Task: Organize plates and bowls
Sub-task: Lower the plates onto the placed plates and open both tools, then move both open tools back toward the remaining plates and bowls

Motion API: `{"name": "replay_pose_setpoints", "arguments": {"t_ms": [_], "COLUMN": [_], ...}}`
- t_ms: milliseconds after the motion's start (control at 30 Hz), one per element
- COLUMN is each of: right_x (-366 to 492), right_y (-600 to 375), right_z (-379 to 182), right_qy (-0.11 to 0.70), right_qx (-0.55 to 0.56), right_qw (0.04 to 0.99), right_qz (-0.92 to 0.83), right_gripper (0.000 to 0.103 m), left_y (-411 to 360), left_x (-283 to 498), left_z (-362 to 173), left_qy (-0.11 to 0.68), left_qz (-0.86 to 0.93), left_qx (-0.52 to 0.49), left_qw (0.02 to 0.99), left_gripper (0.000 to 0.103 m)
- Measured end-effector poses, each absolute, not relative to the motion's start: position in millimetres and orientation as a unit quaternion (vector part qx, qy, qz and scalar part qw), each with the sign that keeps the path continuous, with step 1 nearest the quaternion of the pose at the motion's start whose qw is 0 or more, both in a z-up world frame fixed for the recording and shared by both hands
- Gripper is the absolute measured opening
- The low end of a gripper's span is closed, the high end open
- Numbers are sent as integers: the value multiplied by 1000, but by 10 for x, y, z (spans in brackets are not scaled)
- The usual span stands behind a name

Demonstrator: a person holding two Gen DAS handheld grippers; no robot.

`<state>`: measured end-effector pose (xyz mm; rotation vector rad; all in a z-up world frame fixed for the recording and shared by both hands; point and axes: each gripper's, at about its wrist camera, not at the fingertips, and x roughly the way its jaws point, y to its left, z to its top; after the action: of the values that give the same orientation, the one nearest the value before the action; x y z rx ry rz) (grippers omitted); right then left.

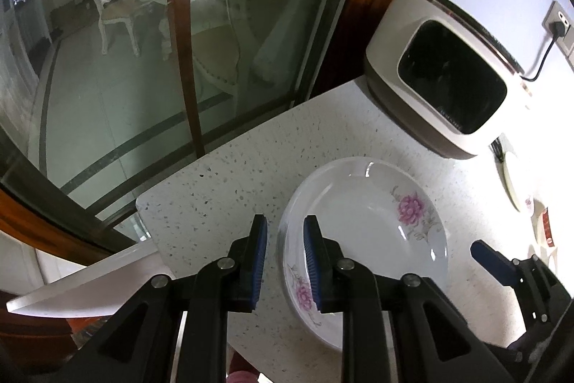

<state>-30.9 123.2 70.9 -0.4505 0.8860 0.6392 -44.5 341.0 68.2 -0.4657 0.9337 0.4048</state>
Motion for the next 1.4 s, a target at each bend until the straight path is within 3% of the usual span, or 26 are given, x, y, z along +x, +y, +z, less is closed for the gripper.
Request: {"name": "replay_pose_setpoints", "arguments": {"t_ms": [167,333,733,1400], "right_x": [-222,-202,-29,331], "right_y": [1008,801,-321,-1493], "right_z": [753,780,781,765], "right_qy": [428,430,467,500], "right_qx": [-155,-126,11,124], "right_qw": [840,852,873,857], "right_qz": [294,270,138,26], "right_gripper": [68,71,74,74], "left_y": [3376,3226,2464,1162], "left_x": [-460,-376,148,995], "left_z": [751,881,969,510], "left_qy": [425,402,418,540], "left_qz": [175,143,26,-85], "left_qx": [-239,-243,-188,-146], "left_qw": [855,871,888,824], "left_gripper": [63,83,84,84]}}
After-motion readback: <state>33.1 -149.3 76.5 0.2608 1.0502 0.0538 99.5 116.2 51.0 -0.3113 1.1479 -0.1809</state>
